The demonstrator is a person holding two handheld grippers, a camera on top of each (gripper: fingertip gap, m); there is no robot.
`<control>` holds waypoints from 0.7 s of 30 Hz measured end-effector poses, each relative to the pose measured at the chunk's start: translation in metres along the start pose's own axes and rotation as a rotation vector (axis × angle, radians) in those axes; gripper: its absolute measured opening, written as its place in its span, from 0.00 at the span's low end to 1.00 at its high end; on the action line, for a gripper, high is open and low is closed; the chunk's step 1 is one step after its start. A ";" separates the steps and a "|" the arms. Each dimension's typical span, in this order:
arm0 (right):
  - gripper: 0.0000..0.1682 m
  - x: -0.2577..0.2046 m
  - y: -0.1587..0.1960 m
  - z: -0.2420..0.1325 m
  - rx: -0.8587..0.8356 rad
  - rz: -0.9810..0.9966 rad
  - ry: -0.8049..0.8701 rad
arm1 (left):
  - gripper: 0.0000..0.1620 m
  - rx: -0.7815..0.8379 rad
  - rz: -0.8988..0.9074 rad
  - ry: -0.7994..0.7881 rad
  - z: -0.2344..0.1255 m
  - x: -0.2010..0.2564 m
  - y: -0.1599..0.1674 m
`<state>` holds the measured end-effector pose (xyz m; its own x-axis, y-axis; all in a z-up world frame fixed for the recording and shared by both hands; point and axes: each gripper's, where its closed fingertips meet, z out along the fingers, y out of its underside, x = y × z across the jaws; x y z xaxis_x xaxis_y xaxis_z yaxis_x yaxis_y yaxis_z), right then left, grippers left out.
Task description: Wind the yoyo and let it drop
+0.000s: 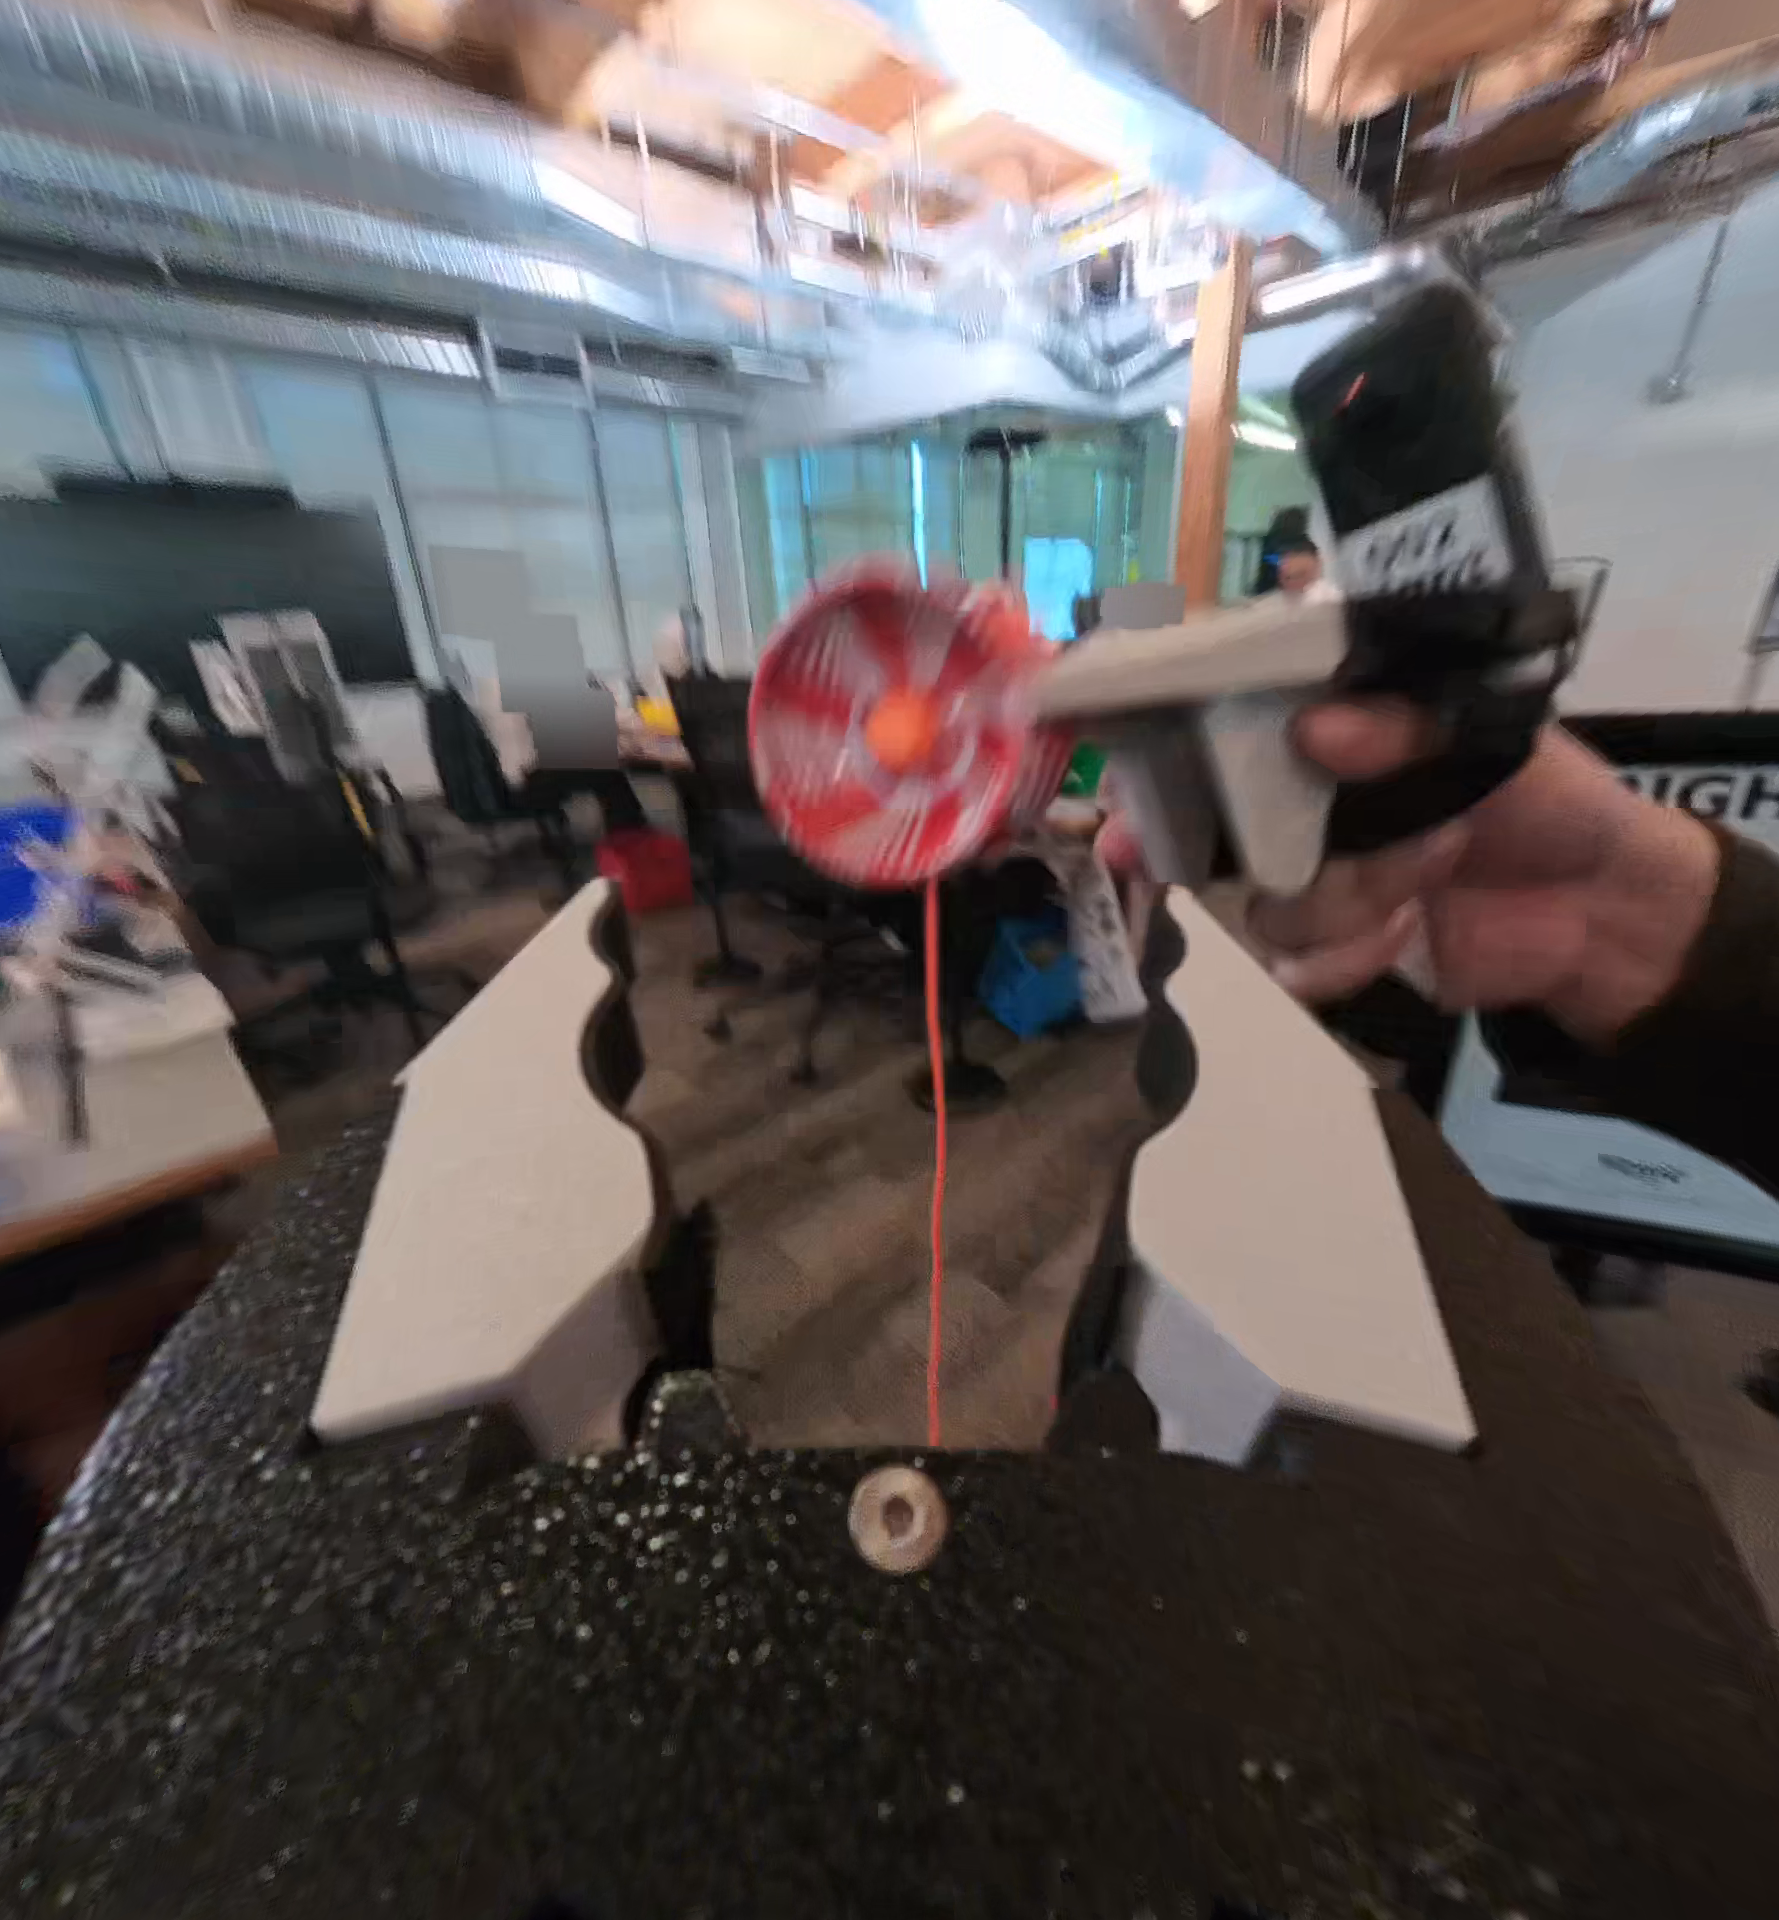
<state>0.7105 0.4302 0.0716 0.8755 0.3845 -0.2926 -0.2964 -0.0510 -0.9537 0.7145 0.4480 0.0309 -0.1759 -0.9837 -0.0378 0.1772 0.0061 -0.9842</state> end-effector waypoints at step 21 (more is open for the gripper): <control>0.00 -0.019 -0.002 -0.022 0.002 -0.061 -0.147 | 0.00 -0.335 -0.113 0.133 0.015 -0.014 0.113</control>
<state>0.7026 0.4026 0.0780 0.8266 0.5177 -0.2208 -0.2452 -0.0218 -0.9692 0.7517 0.4600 -0.0773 -0.3048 -0.9496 0.0737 -0.1729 -0.0209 -0.9847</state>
